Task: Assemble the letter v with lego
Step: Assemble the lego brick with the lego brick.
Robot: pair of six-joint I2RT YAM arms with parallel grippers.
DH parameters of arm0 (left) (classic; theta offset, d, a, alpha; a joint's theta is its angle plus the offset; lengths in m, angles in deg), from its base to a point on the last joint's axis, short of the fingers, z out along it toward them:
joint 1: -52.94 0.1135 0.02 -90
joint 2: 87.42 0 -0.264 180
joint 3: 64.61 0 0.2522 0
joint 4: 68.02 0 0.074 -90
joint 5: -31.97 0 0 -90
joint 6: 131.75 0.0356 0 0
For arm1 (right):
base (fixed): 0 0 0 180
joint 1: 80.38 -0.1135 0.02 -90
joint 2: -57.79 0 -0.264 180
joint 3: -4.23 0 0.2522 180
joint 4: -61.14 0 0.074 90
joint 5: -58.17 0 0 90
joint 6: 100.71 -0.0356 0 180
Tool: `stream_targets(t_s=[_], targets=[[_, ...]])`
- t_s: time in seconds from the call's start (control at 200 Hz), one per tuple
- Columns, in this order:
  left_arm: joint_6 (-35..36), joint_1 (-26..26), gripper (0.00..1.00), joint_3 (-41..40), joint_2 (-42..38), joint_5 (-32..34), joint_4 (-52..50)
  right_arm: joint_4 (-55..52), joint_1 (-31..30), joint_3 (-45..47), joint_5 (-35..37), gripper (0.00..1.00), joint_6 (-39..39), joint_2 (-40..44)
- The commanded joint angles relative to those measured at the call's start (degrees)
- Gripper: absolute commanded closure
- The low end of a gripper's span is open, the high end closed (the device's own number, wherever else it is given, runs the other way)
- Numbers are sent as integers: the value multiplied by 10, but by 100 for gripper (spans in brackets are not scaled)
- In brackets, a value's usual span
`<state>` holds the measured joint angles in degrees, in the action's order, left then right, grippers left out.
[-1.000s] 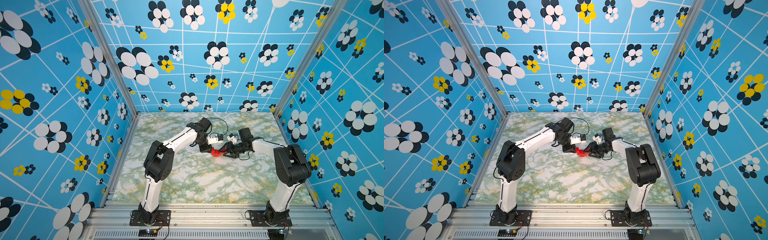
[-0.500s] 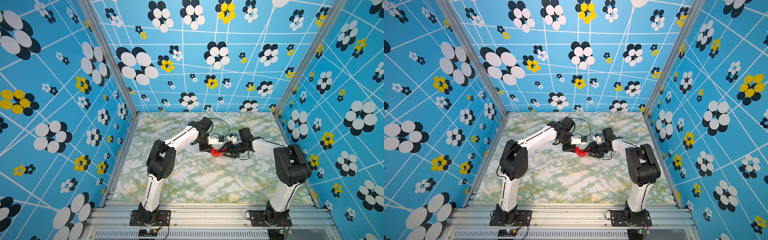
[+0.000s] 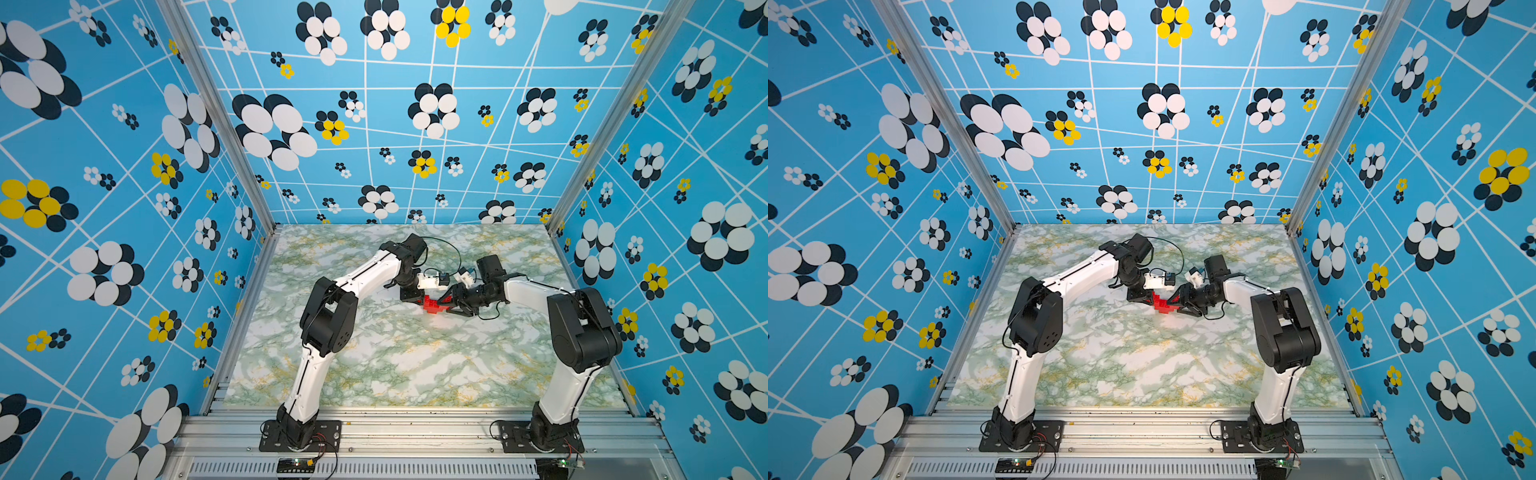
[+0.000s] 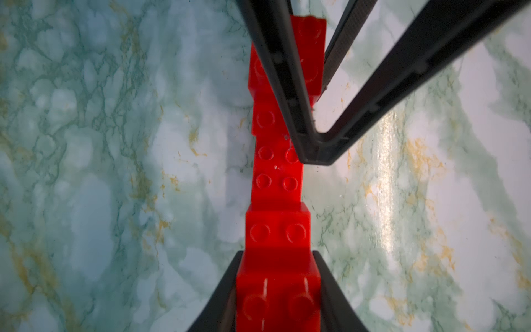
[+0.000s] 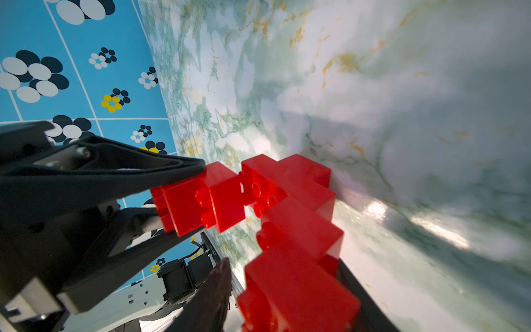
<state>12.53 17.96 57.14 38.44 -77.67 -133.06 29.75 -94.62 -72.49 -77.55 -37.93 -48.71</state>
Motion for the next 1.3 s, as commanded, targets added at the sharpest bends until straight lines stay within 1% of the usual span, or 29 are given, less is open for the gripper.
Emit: stream_targets(t_s=[0.0, 0.145, 0.625, 0.944, 1.074, 1.294], targets=[[13, -5, 100, 23, 15, 5, -23, -16, -5, -11, 1, 43, 14, -10], [19, -5, 100, 35, 25, 12, -36, -17, -5, -12, 2, 43, 14, -13], [29, -10, 100, 39, 35, 19, -52, -19, -5, -12, 3, 43, 15, -14], [22, -8, 100, 34, 34, 18, -35, -19, -5, -13, 4, 43, 15, -16], [16, -5, 100, 34, 31, 3, -30, -19, -5, -13, 5, 43, 15, -19], [11, 2, 100, 34, 32, 1, -25, -20, -5, -15, 4, 43, 16, -20]])
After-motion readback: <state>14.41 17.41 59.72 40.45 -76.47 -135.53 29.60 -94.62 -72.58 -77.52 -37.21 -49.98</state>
